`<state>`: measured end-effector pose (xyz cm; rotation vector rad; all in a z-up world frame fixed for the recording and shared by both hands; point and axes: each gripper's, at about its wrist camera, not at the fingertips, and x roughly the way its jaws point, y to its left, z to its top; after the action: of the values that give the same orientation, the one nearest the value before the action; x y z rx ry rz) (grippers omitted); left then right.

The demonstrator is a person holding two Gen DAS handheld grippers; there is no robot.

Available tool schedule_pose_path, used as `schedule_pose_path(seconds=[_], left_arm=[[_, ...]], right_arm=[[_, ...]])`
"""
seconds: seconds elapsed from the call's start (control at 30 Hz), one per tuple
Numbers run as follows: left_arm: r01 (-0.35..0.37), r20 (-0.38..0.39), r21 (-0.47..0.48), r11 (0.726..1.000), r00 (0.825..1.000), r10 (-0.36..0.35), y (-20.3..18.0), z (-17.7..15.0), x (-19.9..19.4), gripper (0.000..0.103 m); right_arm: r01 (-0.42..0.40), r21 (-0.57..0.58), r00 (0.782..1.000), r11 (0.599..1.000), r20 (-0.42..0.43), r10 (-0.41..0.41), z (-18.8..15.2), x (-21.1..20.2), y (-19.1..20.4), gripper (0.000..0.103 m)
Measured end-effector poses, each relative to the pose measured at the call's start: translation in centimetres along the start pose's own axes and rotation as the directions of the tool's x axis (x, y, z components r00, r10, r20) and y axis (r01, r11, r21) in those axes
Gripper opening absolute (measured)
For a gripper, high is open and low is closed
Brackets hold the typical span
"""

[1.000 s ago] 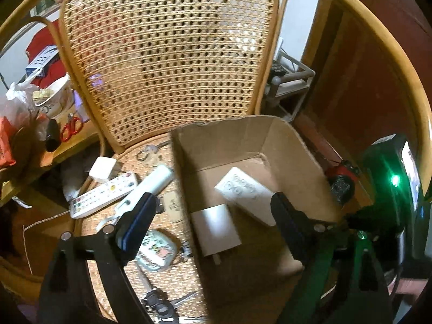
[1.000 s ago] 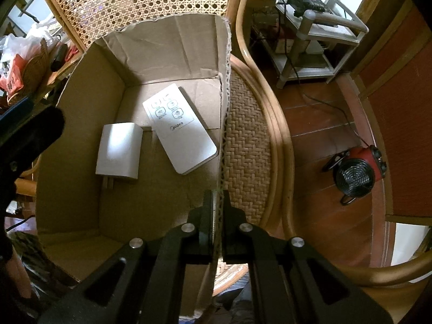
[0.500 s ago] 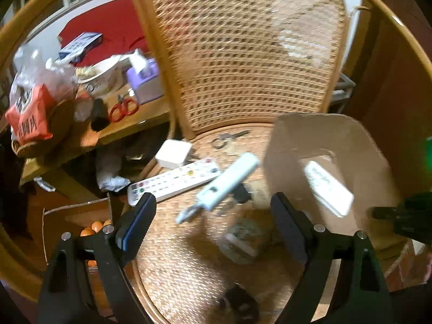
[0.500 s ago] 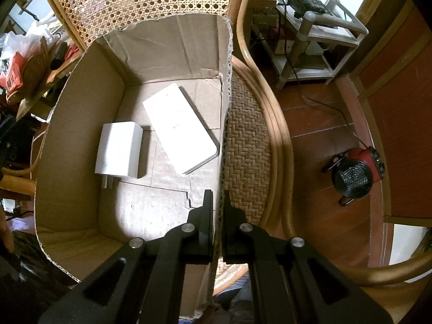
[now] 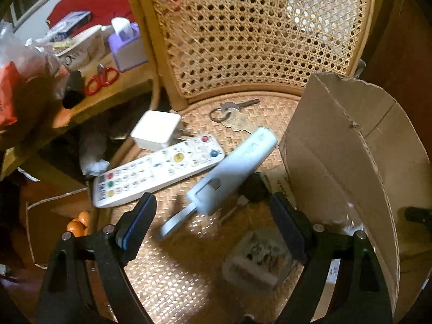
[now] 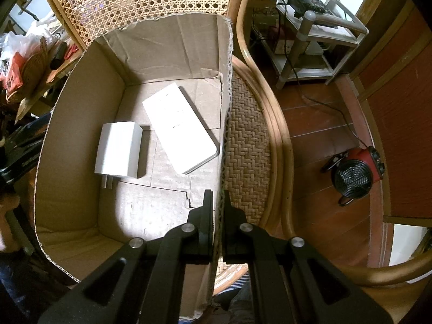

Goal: Organize rigid objects
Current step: 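Move the left tool to the light blue power bank and grasp it, then carry the power bank into the box and open the left tool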

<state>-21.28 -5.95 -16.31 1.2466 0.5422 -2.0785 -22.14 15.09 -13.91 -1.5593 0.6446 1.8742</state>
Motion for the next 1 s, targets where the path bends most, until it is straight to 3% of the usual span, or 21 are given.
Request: schedule_pose_path(seconds=[0.47, 0.53, 0.6, 0.67, 0.73, 1.0], left_arm=[[0.025, -0.029, 0.006, 1.0, 0.999, -0.025, -0.7, 1.3, 3.3, 0.084], [0.046, -0.031, 0.01, 0.999, 0.998, -0.046, -0.7, 1.4, 3.3, 0.073], [0.045, -0.032, 0.033, 0.998, 0.999, -0.044, -0.9, 1.4, 3.3, 0.043], [0.086, -0.042, 0.042, 0.995, 0.996, -0.084, -1.5, 1.5, 3.0, 0.028], [0.032, -0.038, 0.072, 0.997, 0.999, -0.03, -2.1, 1.4, 3.0, 0.028], [0.05, -0.031, 0.044, 0.998, 0.998, -0.049, -1.9, 1.4, 2.2, 0.028]], right_arm=[[-0.007, -0.071, 1.0, 0.997, 0.001, 0.007, 0.2, 0.1, -0.3, 0.006], [-0.008, -0.074, 1.0, 0.997, 0.002, 0.008, 0.2, 0.0, -0.2, 0.006], [-0.008, -0.077, 1.0, 0.997, 0.003, 0.008, 0.2, 0.0, -0.2, 0.006], [-0.009, -0.076, 1.0, 0.997, 0.003, 0.009, 0.2, 0.1, -0.4, 0.006], [-0.008, -0.084, 1.0, 0.996, 0.002, 0.008, 0.2, 0.0, -0.2, 0.006], [-0.014, -0.091, 1.0, 0.996, 0.003, 0.015, 0.2, -0.1, -0.3, 0.006]])
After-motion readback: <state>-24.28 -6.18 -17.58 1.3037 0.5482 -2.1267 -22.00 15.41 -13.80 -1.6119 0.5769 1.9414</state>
